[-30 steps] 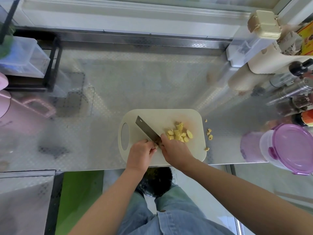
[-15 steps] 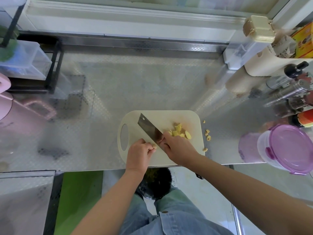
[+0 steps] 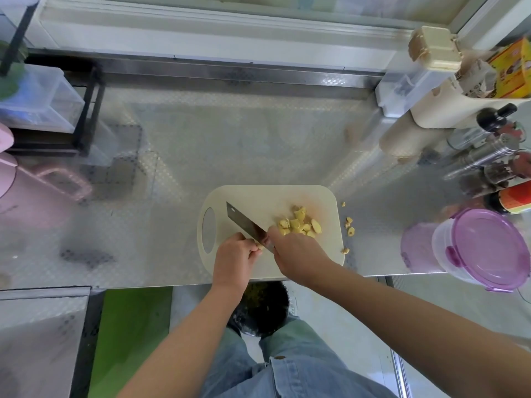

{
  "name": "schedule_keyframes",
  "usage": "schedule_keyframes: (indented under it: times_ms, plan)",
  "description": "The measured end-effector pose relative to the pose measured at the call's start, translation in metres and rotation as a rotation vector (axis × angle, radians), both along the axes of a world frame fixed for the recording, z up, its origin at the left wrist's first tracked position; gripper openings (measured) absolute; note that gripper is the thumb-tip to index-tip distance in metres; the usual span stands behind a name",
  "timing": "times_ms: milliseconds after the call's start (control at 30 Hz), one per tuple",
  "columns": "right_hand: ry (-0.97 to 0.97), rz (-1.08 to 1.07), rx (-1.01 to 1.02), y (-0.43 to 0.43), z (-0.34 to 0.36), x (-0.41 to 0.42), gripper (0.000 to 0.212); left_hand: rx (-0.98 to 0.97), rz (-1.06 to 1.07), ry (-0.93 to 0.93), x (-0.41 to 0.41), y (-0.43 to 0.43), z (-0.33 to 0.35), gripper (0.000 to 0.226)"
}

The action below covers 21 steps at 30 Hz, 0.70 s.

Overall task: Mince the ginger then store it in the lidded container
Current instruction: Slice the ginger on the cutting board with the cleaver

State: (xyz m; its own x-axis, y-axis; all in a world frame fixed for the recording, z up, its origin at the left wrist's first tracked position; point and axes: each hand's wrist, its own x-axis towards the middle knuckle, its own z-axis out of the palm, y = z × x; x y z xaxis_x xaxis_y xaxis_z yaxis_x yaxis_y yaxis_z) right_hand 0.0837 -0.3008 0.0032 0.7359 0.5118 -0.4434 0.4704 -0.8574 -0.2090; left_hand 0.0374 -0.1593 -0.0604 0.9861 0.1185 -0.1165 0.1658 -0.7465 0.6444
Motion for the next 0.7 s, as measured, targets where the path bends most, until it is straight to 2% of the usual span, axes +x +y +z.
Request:
schedule_keyframes:
  times_ms: [300, 467, 600, 700]
  plan:
    - [-0.005, -0.011, -0.016, 0.013, -0.02, -0.002, 0.025, 0.012, -0.029, -0.017, 0.002, 0.002, -0.006, 0.014]
    - [0.016, -0.079, 0.026, 0.009, -0.026, -0.002, 0.018, 0.001, -0.025, -0.026, 0.001, 0.002, -0.004, 0.02]
    - [0.061, -0.225, 0.119, 0.006, -0.024, 0.0, 0.016, 0.033, -0.023, -0.035, 0.0, 0.002, -0.003, 0.029]
    - [0.057, -0.219, 0.137, 0.002, -0.02, 0.001, 0.015, 0.035, -0.015, -0.039, 0.0, 0.002, -0.004, 0.03]
